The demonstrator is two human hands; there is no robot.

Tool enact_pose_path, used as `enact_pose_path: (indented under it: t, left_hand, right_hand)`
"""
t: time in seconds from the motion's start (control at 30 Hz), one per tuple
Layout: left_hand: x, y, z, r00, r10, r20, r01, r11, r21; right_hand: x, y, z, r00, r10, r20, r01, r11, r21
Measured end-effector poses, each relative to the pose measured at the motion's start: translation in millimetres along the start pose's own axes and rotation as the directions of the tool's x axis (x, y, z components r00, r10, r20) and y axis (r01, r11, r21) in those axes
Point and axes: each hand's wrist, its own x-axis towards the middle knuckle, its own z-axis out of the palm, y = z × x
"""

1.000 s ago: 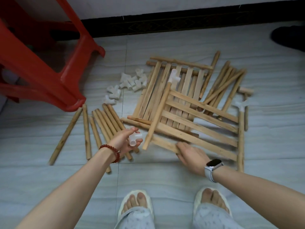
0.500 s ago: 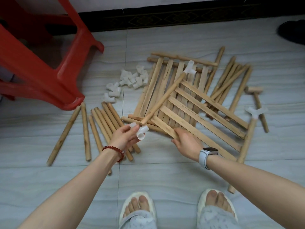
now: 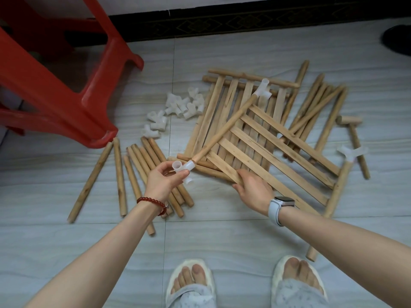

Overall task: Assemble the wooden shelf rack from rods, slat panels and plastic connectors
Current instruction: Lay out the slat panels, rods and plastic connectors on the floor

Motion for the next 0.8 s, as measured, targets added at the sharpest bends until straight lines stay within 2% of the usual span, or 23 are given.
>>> enact_pose_path:
  t: [0.1, 0.33, 0.5, 0.57, 0.7, 0.8]
  left_hand:
    - [2, 3, 1, 0.997, 0.072, 0.007, -0.073, 0.993, 0.095]
    - [8, 5, 12, 0.982, 0.189, -0.023, -0.181, 0.963, 0.201]
    - [14, 4, 10, 0.979, 0.203, -0.004, -0.198, 0.958, 0.206]
    - [13, 7, 12, 0.975, 0.221, 0.009, -0.219, 0.955, 0.202]
    - [9, 21, 21, 0.937, 0.35, 0.016, -0.345, 0.914, 0.213]
    - [9, 40, 31, 0.901, 0.429, 0.059, -0.426, 0.854, 0.297]
  right_hand:
    - [0, -2, 1, 1.0, 0.004, 0.017, -0.004, 1.0, 0.006]
    - [3, -7, -4, 0.996, -0.007, 0.088, 0.006, 1.0, 0.009]
    - [4, -9, -6, 0.982, 0.026, 0.186, -0.062, 0.98, 0.188]
    - [3, -12, -7, 0.991, 0.035, 0.129, -0.063, 0.972, 0.225]
    - [1, -23, -12, 0.999, -0.003, -0.048, 0.006, 0.998, 0.063]
    - [0, -34, -23, 0.995, -0.04, -0.087, 0.043, 0.999, 0.031]
